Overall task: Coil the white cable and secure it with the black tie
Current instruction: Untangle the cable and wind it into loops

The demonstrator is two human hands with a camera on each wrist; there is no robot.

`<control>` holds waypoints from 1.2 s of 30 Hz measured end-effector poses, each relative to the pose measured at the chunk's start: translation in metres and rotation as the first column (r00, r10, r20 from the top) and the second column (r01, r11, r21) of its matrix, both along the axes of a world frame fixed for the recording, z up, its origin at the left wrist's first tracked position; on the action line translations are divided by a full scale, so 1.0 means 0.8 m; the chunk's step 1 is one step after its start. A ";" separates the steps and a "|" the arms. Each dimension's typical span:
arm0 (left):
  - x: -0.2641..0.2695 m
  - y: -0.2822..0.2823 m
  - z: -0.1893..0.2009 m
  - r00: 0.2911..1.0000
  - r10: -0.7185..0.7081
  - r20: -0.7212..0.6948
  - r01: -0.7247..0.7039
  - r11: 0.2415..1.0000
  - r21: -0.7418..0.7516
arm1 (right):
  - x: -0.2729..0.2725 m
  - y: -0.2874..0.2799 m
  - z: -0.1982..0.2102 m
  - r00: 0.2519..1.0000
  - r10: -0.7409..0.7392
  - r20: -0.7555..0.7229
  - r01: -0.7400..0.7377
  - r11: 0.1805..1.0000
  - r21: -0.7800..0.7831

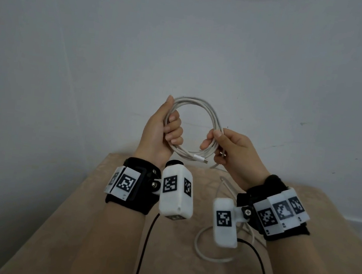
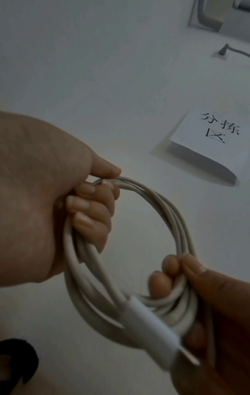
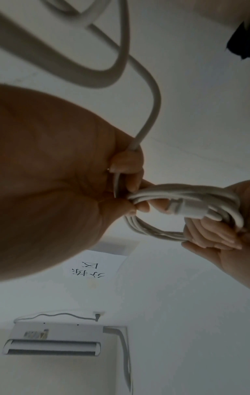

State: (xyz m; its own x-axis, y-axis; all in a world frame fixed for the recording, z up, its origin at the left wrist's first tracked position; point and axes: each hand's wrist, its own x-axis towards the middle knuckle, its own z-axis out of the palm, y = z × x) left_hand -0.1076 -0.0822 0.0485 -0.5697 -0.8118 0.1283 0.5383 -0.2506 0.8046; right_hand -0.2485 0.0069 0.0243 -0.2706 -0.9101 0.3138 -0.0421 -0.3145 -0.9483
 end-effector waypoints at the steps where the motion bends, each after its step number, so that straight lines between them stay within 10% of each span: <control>1: 0.001 0.000 0.000 1.000 -0.008 0.021 0.008 1.000 -0.005 | -0.001 0.000 -0.001 1.000 -0.006 0.003 0.006 1.000 -0.002; 13: 0.020 -0.007 -0.005 0.945 -0.032 0.327 0.088 0.984 -0.157 | -0.011 0.002 -0.005 0.972 -0.011 -0.236 0.019 0.999 0.033; 23: 0.024 -0.004 -0.011 0.753 0.059 0.656 0.234 0.907 -0.350 | -0.009 0.004 -0.008 0.848 0.086 -0.523 0.002 0.986 0.166; 36: 0.016 0.005 -0.009 0.643 0.165 0.748 0.330 0.821 -0.465 | -0.004 0.011 0.002 0.766 0.111 -0.633 0.036 0.976 0.214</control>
